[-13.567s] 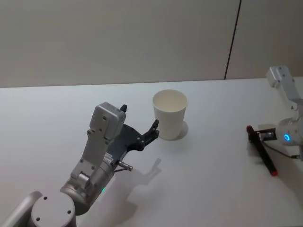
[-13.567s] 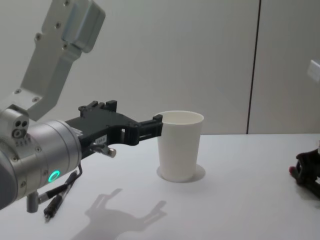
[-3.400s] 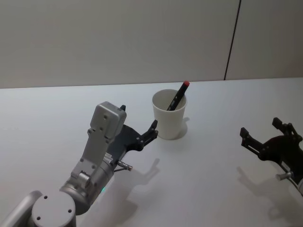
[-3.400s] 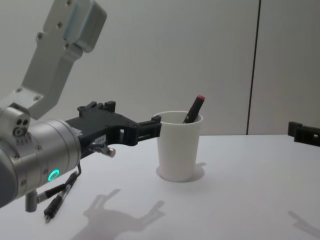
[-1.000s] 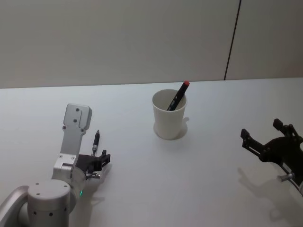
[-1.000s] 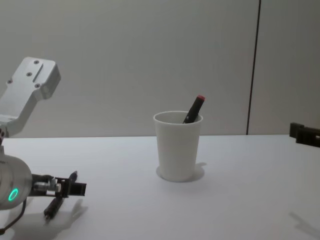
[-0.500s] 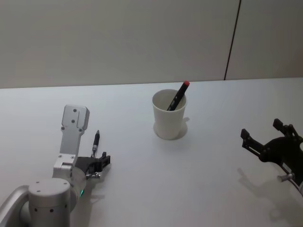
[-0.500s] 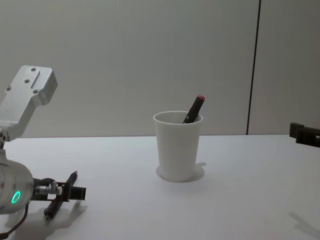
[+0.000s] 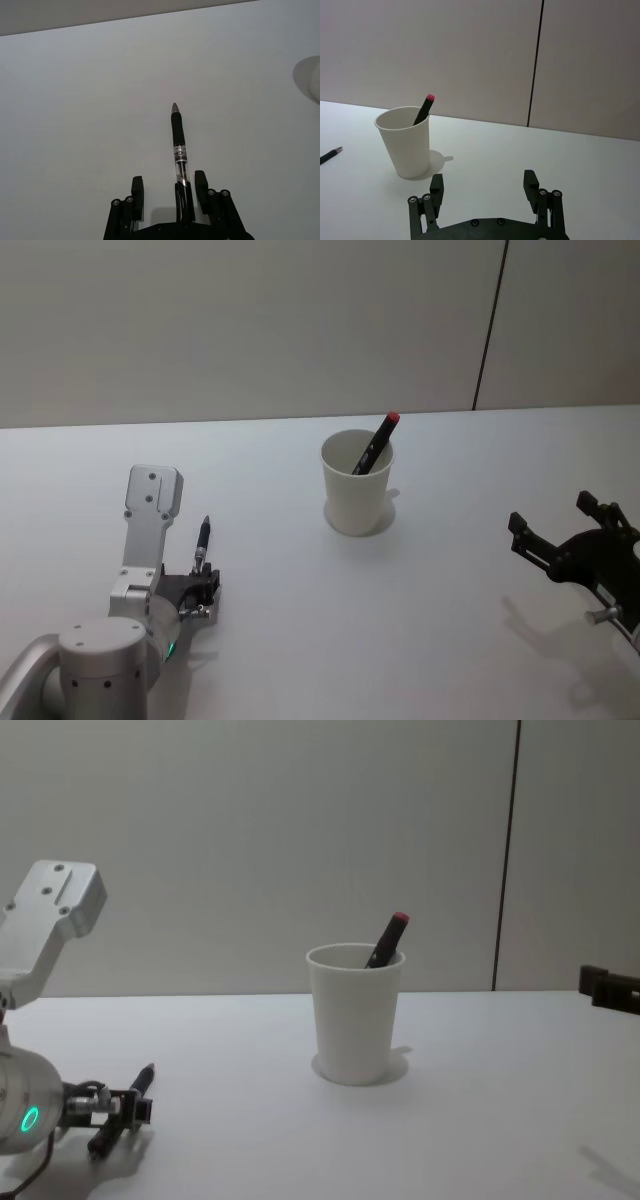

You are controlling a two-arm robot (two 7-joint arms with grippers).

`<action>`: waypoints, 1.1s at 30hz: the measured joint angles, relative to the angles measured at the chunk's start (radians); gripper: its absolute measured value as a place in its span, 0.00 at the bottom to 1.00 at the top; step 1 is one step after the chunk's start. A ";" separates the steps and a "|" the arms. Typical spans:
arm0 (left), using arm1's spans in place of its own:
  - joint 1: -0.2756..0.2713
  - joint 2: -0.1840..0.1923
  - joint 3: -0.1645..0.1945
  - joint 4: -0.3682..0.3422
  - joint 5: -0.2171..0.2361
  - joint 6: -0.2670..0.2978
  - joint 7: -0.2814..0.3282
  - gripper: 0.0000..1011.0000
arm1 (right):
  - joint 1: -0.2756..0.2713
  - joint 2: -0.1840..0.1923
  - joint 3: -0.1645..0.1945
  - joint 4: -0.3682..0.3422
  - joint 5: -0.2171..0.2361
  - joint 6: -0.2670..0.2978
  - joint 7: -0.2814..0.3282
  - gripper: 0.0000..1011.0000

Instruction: Place the pen into the pen holder.

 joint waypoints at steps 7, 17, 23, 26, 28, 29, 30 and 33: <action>0.004 -0.005 -0.006 -0.001 -0.002 0.001 0.009 0.58 | 0.000 0.000 0.000 0.000 0.000 0.000 0.000 0.99; 0.014 -0.010 -0.015 -0.010 -0.003 0.002 0.018 0.52 | 0.000 0.000 0.000 0.000 0.000 0.000 0.000 0.99; 0.021 -0.012 -0.020 -0.017 0.000 0.003 0.019 0.46 | 0.000 0.000 0.000 0.000 0.000 0.000 0.000 0.99; 0.025 -0.013 -0.022 -0.021 0.002 0.003 0.019 0.40 | 0.000 0.000 0.000 0.000 0.000 0.000 0.000 0.99; 0.027 -0.014 -0.023 -0.023 0.003 0.003 0.019 0.36 | 0.000 0.000 0.000 0.000 0.000 0.000 0.000 0.99; 0.029 -0.014 -0.024 -0.025 0.004 0.002 0.019 0.35 | 0.000 0.000 0.000 0.000 0.000 0.000 0.000 0.99; 0.029 -0.014 -0.024 -0.026 0.005 0.002 0.019 0.34 | 0.000 0.000 0.000 0.000 0.000 0.000 0.000 0.99; 0.034 -0.015 -0.026 -0.030 0.006 0.000 0.016 0.25 | 0.000 0.000 0.000 0.000 0.000 0.000 0.000 0.99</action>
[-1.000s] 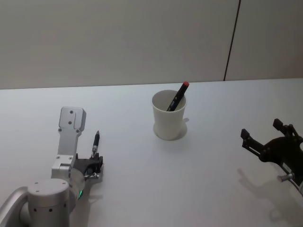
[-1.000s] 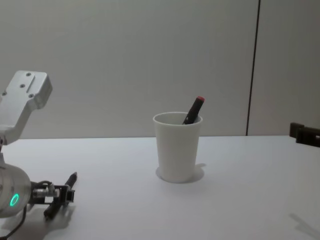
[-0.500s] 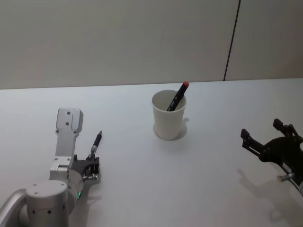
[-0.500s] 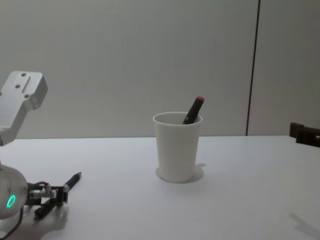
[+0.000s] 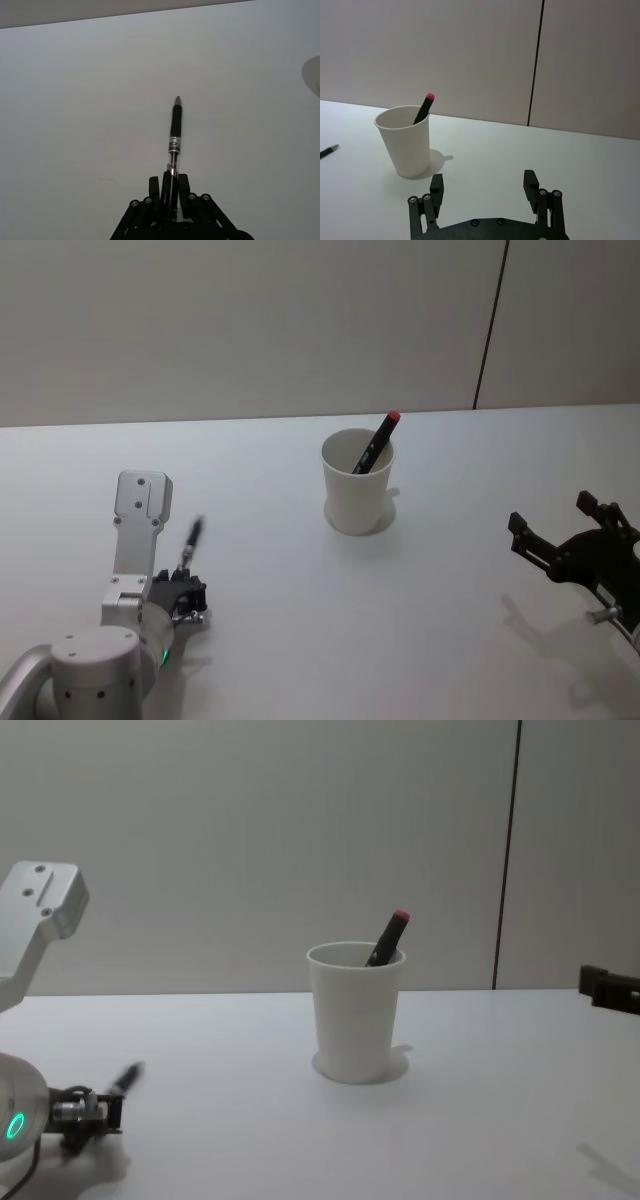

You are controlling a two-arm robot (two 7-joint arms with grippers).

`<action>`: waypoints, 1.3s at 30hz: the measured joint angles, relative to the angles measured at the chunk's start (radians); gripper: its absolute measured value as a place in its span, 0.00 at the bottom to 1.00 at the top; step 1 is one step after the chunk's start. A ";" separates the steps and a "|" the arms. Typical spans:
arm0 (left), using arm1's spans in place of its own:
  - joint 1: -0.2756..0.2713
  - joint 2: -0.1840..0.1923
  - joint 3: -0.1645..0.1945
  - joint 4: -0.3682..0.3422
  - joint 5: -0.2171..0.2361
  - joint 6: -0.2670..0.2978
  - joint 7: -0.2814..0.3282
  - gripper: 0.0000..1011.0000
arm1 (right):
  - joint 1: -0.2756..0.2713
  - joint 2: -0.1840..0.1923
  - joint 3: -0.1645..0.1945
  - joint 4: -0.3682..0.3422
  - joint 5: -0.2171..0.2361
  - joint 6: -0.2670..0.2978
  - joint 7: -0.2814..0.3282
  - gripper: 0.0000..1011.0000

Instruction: Place the pen into the pen holder.

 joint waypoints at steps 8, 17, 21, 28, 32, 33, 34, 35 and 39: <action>0.011 -0.001 -0.006 -0.011 0.003 -0.012 -0.015 0.17 | 0.000 0.000 0.000 0.000 0.000 0.000 0.000 0.99; 0.020 0.000 -0.012 -0.019 0.012 -0.031 -0.036 0.17 | 0.000 0.000 0.000 0.000 0.000 0.000 0.000 0.99; 0.023 0.002 -0.014 -0.023 0.021 -0.047 -0.048 0.17 | 0.000 0.000 0.000 0.000 0.000 0.000 0.000 0.99; 0.030 0.012 -0.016 -0.029 0.056 -0.107 -0.101 0.17 | 0.000 0.000 0.000 0.000 0.000 0.000 0.000 0.99; 0.032 0.018 -0.016 -0.031 0.074 -0.136 -0.127 0.17 | 0.000 0.000 0.000 0.000 0.000 0.000 0.000 0.99; 0.034 0.021 -0.017 -0.032 0.083 -0.153 -0.143 0.17 | 0.000 0.000 0.000 0.000 0.000 0.000 0.000 0.99; 0.034 0.025 -0.017 -0.033 0.094 -0.173 -0.160 0.17 | 0.000 0.000 0.000 0.000 0.000 0.000 0.000 0.99; 0.035 0.028 -0.018 -0.033 0.099 -0.182 -0.169 0.17 | 0.000 0.000 0.000 0.000 0.000 0.000 0.000 0.99; 0.036 0.037 -0.020 -0.034 0.120 -0.232 -0.217 0.17 | 0.000 0.000 0.000 0.000 0.000 0.000 0.000 0.99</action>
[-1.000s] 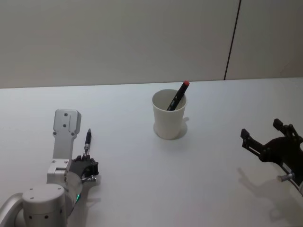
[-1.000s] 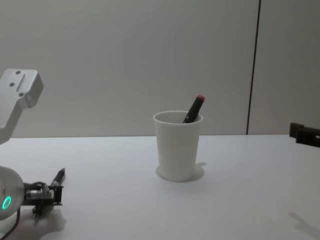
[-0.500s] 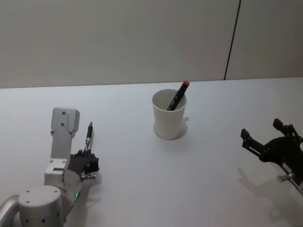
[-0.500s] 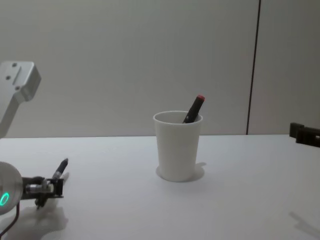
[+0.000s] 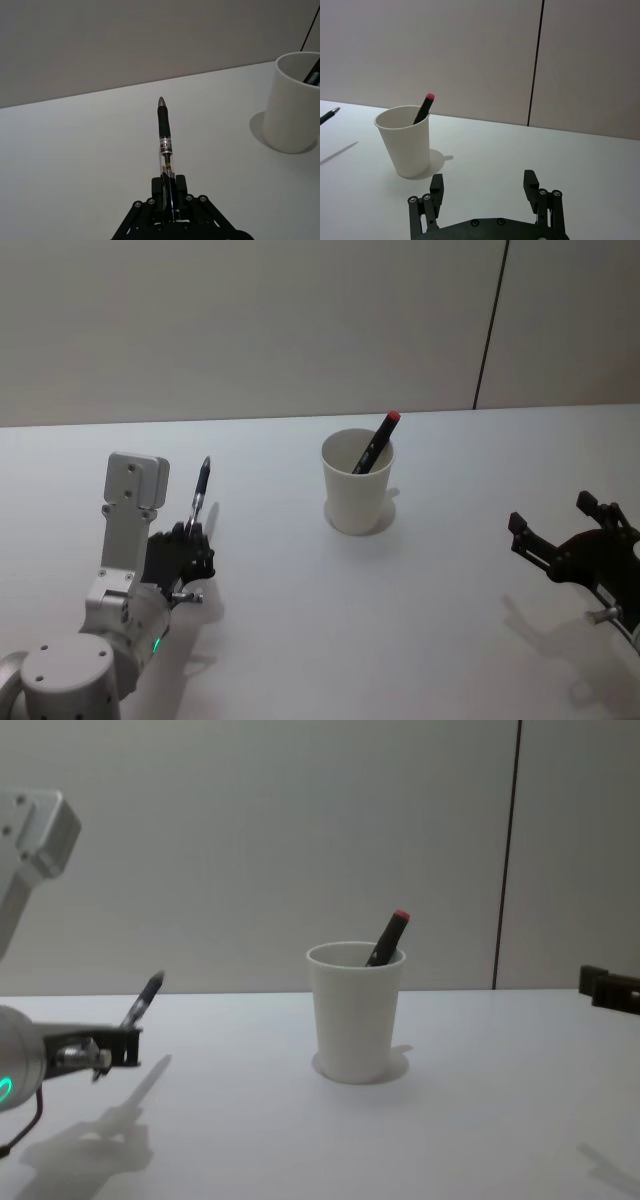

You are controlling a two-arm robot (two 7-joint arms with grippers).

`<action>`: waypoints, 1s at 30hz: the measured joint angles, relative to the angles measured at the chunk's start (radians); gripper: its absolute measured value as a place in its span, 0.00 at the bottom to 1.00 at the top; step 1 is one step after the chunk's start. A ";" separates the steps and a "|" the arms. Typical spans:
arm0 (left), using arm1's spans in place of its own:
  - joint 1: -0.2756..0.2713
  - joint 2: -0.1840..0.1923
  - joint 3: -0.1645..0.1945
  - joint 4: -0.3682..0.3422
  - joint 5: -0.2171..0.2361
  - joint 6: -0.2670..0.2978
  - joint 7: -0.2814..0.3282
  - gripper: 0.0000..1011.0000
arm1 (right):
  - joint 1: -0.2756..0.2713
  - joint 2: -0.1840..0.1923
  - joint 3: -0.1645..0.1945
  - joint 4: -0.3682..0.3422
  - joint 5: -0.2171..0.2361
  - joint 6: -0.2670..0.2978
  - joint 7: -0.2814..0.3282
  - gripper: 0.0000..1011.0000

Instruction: Place the pen into the pen holder.

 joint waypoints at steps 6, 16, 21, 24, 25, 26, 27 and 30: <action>0.000 0.019 -0.006 0.001 0.025 -0.081 -0.086 0.17 | 0.000 0.000 0.000 0.000 0.000 0.000 0.000 0.99; -0.010 0.049 -0.018 0.015 0.044 -0.206 -0.248 0.17 | 0.000 0.000 0.000 0.000 0.000 0.000 0.000 0.99; -0.021 0.062 -0.024 0.027 0.045 -0.255 -0.327 0.17 | 0.000 0.000 0.000 0.000 0.000 0.000 0.000 0.99; -0.030 0.071 -0.029 0.037 0.045 -0.289 -0.389 0.17 | 0.000 0.000 0.000 0.000 0.000 0.000 0.000 0.99; -0.033 0.073 -0.030 0.040 0.045 -0.295 -0.402 0.17 | 0.000 0.000 0.000 0.000 0.000 0.000 0.000 0.99; -0.036 0.075 -0.031 0.042 0.044 -0.302 -0.419 0.17 | 0.000 0.000 0.000 0.000 0.000 0.000 0.000 0.99; -0.038 0.077 -0.031 0.044 0.043 -0.309 -0.432 0.17 | 0.000 0.000 0.000 0.000 0.000 0.000 0.000 0.99; -0.051 0.084 -0.034 0.058 0.038 -0.338 -0.501 0.17 | 0.000 0.000 0.000 0.000 0.000 0.000 0.000 0.99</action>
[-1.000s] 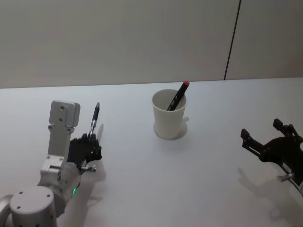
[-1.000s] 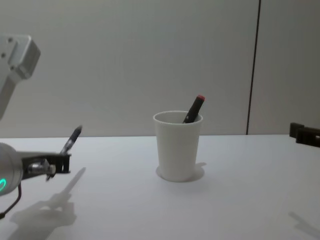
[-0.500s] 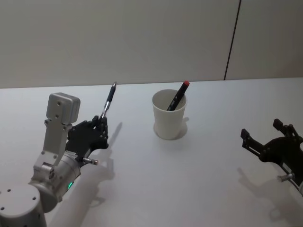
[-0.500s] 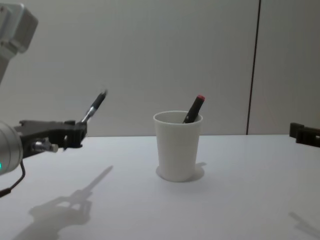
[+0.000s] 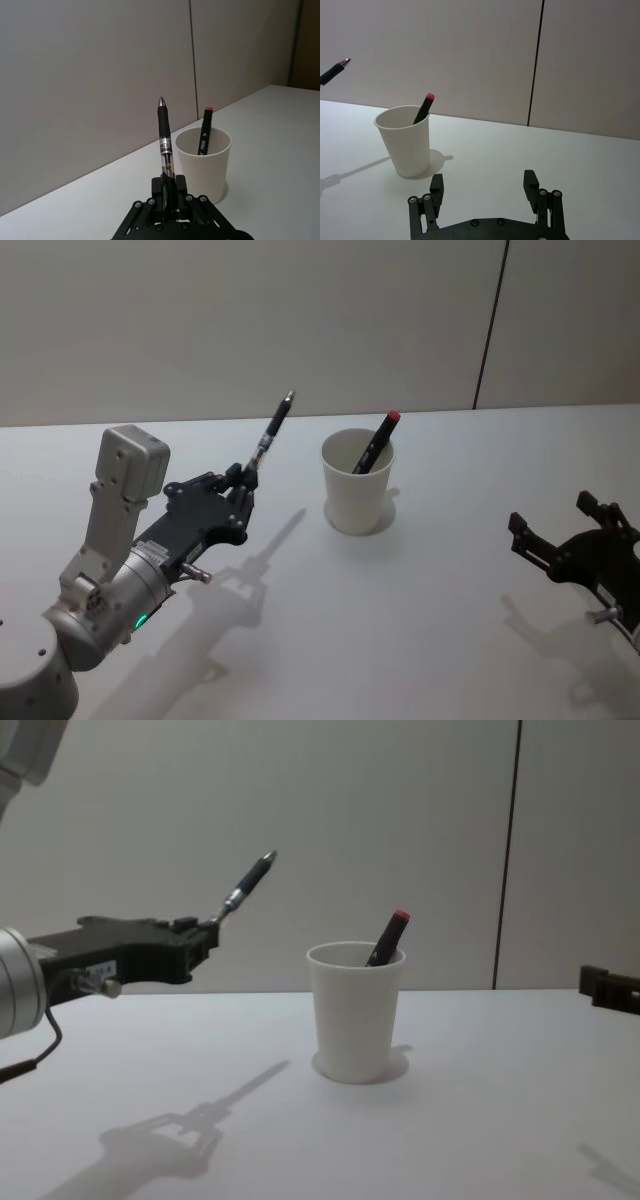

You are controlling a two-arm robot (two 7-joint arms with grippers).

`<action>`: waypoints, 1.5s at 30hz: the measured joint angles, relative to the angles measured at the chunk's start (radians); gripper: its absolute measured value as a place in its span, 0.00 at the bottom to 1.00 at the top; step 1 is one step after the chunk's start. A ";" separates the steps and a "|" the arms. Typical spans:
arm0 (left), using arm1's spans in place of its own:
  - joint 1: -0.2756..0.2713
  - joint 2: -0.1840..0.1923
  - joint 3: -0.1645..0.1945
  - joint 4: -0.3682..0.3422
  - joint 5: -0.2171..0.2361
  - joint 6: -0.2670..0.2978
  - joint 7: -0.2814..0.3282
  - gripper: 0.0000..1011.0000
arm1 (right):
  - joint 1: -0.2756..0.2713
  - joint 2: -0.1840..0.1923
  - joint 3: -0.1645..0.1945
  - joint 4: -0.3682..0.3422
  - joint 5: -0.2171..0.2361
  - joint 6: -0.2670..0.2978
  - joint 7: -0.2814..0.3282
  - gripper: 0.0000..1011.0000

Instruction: Place the pen into the pen holder.

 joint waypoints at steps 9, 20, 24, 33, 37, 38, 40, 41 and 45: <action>-0.032 0.011 -0.002 0.032 -0.009 -0.047 -0.145 0.17 | 0.000 0.000 0.000 0.000 0.000 0.000 0.000 0.99; -0.079 0.014 0.007 0.078 -0.014 -0.093 -0.336 0.17 | 0.000 0.000 0.000 0.000 0.000 0.000 0.000 0.99; -0.099 0.011 0.015 0.098 -0.014 -0.108 -0.409 0.17 | 0.000 0.000 0.000 0.000 0.000 0.000 0.000 0.99; -0.125 0.005 0.030 0.129 -0.015 -0.132 -0.514 0.17 | 0.000 0.000 0.000 0.000 0.000 0.000 0.000 0.99; -0.134 0.002 0.038 0.139 -0.019 -0.141 -0.555 0.17 | 0.000 0.000 0.000 0.000 0.000 0.000 0.000 0.99; -0.135 0.002 0.039 0.140 -0.020 -0.142 -0.559 0.17 | 0.000 0.000 0.000 0.000 0.000 0.000 0.000 0.99; -0.137 0.002 0.042 0.142 -0.022 -0.144 -0.570 0.17 | 0.000 0.000 0.000 0.000 0.000 0.000 0.000 0.99; -0.138 0.001 0.044 0.144 -0.024 -0.146 -0.577 0.17 | 0.000 0.000 0.000 0.000 0.000 0.000 0.000 0.99; -0.141 0.001 0.049 0.147 -0.029 -0.149 -0.592 0.17 | 0.000 0.000 0.000 0.000 0.000 0.000 0.000 0.99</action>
